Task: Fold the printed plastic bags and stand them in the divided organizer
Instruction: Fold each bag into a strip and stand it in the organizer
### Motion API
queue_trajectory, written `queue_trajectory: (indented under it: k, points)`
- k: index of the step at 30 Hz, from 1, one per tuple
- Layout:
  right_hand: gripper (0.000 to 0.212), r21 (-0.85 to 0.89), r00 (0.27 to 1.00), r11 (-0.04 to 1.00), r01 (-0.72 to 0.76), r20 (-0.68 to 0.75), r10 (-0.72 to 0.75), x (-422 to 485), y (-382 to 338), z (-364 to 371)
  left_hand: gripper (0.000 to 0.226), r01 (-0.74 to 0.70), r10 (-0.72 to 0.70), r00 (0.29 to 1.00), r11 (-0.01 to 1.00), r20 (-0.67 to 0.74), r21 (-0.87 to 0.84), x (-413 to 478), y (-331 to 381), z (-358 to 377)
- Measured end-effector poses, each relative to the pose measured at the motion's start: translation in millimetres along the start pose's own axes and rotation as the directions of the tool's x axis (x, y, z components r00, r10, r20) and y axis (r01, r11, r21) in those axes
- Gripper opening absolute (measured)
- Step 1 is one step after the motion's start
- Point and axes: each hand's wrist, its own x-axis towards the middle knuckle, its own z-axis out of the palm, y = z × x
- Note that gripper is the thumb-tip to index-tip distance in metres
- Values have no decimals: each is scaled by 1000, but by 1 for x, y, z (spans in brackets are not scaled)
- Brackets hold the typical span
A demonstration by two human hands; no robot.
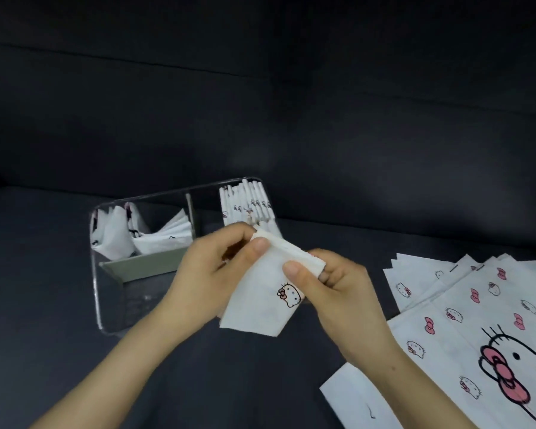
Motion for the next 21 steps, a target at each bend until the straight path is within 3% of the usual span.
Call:
queue_trajectory:
  k: [2, 3, 7, 10, 12, 15, 21]
  points:
    - [8, 21, 994, 998, -67, 85, 65, 11, -9, 10, 29, 16, -17, 997, 1000, -82, -9, -3, -4, -11]
    - [17, 15, 988, 996, -94, 126, 91, 18, -14, 14, 38, 21, -22, 994, 1000, -106, -15, -2, -4, -16]
    - [16, -212, 973, 976, -54, 209, 99, 40, -34, 38, 39, 13, -4, 993, 997, -114, 81, 3, -10, -47]
    - [16, -266, 998, 964, -5, 62, 23, 56, -44, 62, 39, -41, 173, 956, 880, -239, 472, 4, -37, -83]
    - [14, -313, 997, 949, 31, -60, -53, 67, -47, 77, 44, 74, 213, 921, 727, -327, 682, 4, -61, -108]
    - [14, -410, 973, 909, 72, -171, -154, 82, -47, 96, 47, 184, 131, 938, 599, -321, 779, 6, -83, -129]
    - [1, -516, 942, 853, 73, -245, -229, 91, -43, 110, 49, 87, 102, 980, 543, -169, 835, 21, -101, -120]
